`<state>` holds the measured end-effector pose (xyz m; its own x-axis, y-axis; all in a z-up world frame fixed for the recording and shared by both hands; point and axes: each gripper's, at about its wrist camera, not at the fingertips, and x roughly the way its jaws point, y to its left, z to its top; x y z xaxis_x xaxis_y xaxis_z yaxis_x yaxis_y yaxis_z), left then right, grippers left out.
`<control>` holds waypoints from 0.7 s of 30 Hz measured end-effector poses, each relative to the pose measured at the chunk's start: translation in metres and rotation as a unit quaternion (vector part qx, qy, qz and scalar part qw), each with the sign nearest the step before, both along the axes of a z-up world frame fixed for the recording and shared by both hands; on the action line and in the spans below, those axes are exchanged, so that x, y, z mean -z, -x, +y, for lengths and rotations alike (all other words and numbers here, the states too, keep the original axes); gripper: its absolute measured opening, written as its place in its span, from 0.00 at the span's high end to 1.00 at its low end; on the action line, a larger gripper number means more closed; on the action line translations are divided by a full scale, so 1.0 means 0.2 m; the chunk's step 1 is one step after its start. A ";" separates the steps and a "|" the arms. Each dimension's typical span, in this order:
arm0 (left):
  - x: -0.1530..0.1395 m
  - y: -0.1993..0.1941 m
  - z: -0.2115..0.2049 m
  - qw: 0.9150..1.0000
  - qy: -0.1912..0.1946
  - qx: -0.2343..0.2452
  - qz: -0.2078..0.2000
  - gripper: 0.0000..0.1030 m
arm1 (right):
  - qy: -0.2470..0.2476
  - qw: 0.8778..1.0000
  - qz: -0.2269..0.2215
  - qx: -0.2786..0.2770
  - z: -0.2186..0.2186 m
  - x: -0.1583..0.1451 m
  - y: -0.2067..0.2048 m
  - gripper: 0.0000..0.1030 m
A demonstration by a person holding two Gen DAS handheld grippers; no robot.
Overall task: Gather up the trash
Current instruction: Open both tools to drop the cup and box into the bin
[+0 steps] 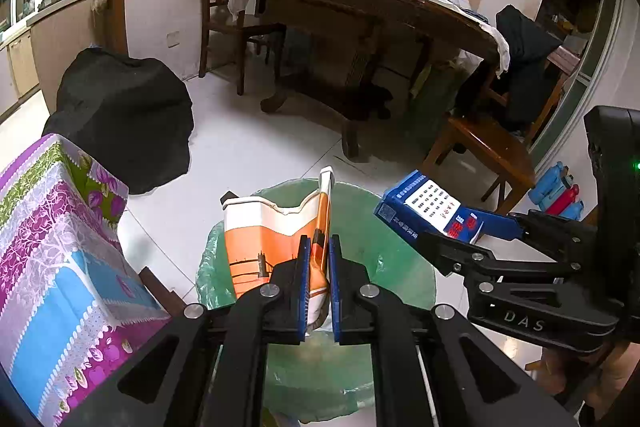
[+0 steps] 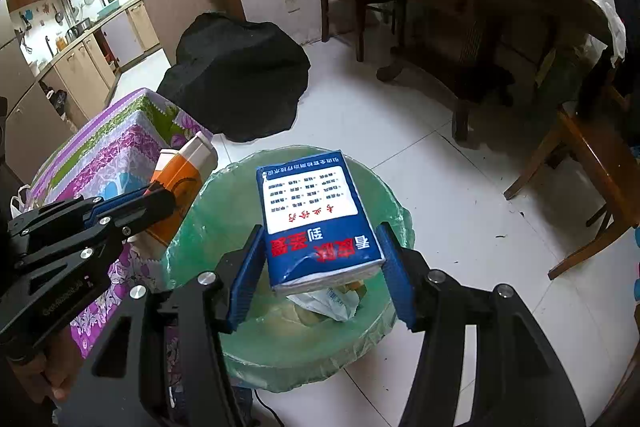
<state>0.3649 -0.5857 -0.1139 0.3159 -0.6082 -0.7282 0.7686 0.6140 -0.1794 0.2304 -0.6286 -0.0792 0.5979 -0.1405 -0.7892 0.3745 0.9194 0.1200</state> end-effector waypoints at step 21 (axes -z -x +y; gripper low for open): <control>0.00 0.01 0.06 0.999 0.000 -0.030 -0.040 0.09 | 0.000 1.000 -0.013 0.018 -0.05 0.01 0.04 0.27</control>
<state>0.3619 -0.5736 -0.1129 0.4092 -0.5858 -0.6995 0.7417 0.6601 -0.1190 0.2222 -0.6394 -0.0817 0.6135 -0.1616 -0.7730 0.4037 0.9054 0.1311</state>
